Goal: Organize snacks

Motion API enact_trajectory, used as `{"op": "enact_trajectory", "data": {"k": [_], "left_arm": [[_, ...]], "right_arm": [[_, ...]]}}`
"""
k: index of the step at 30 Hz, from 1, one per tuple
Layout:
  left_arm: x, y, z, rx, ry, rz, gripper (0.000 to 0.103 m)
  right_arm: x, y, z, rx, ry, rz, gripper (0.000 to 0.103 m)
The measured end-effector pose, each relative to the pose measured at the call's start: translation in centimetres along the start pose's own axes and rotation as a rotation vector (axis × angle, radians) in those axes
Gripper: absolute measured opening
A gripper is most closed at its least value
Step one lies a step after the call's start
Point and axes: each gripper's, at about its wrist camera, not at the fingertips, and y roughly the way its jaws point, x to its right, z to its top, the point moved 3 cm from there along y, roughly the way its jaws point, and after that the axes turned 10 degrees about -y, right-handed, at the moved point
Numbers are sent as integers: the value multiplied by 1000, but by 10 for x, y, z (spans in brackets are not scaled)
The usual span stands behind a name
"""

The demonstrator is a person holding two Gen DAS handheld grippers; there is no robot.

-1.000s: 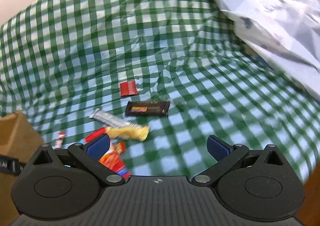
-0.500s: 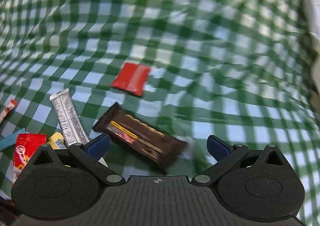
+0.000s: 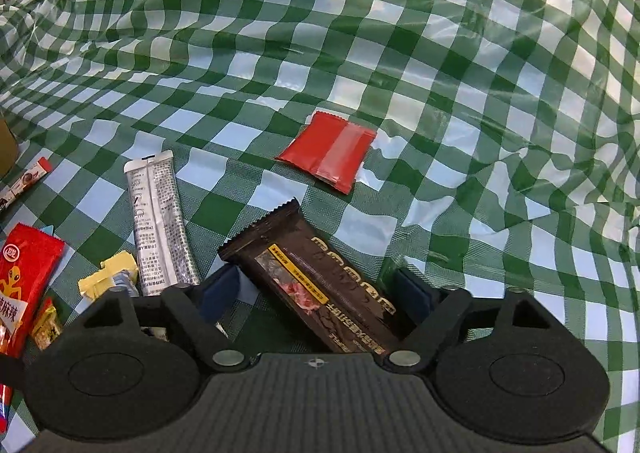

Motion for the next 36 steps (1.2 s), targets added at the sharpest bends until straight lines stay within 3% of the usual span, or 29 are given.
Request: {"op": "enact_trajectory", "data": {"k": [2,4,5,6,9,15,22,28,36], "left_arm": [[3,-2,-1,5,-13,-1,97],[-5,-11,-4,26,-47,-13,77],[-8,-16,-6,42,-50,-19,56],[-12,-21,-7,52,-48,-25,54],[-23,-33,-11,72,-51,-39,50],[-36,-76,-38,174,18,-84,46],[-57,-136,-68,257,29,-170,45],[-103,-202,-114,338,20,-222,45],[-186,-255,-174,417,-48,-203,45]], "right_arm": [[0,-5,1,-6,-3,1,50],[-1,-12,0,-21,3,-3,41],[-3,-14,-1,-28,-4,-14,40],[-5,-17,-3,-37,-16,-32,40],[-3,-26,-10,-45,-4,-91,39],[15,-77,-11,28,164,-198,39],[-9,-154,-5,89,238,-226,39],[-79,-232,12,162,291,-137,39],[-208,-296,15,169,347,43,39]]}}
